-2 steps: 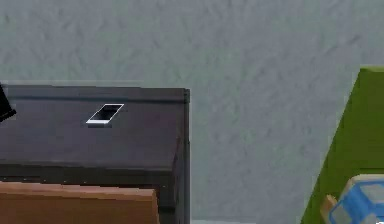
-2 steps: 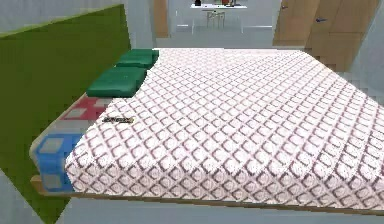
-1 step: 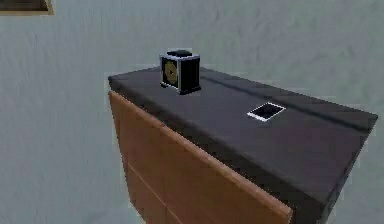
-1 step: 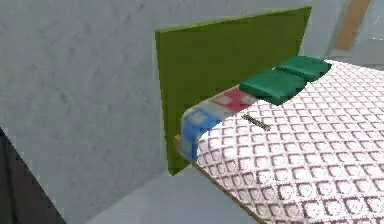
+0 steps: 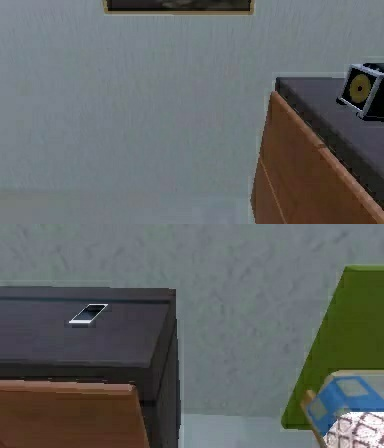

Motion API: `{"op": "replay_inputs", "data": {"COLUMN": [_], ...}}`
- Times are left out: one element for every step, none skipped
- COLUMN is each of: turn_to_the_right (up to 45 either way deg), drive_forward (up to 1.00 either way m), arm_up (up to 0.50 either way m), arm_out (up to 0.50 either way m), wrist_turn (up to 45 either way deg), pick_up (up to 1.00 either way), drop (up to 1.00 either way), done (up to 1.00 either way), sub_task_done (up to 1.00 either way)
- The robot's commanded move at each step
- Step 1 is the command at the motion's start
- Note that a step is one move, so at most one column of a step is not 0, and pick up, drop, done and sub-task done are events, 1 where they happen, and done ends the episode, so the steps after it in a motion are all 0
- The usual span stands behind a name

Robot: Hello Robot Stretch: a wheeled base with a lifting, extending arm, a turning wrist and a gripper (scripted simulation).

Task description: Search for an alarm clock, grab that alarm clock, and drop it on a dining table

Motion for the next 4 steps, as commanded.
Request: {"op": "replay_inputs", "data": {"turn_to_the_right": [-42.0,45.0,15.0,0.0], "drive_forward": [0.0,0.0,0.0,0.5], "arm_up": [0.0,0.0,0.0,0.0], "arm_out": [0.0,0.0,0.0,0.0], "wrist_turn": [0.0,0.0,0.0,0.0], "pick_up": [0.0,0.0,0.0,0.0], "drop": [0.0,0.0,0.0,0.0], "done": [0.0,0.0,0.0,0.0], "sub_task_done": [0.0,0.0,0.0,0.0]}}
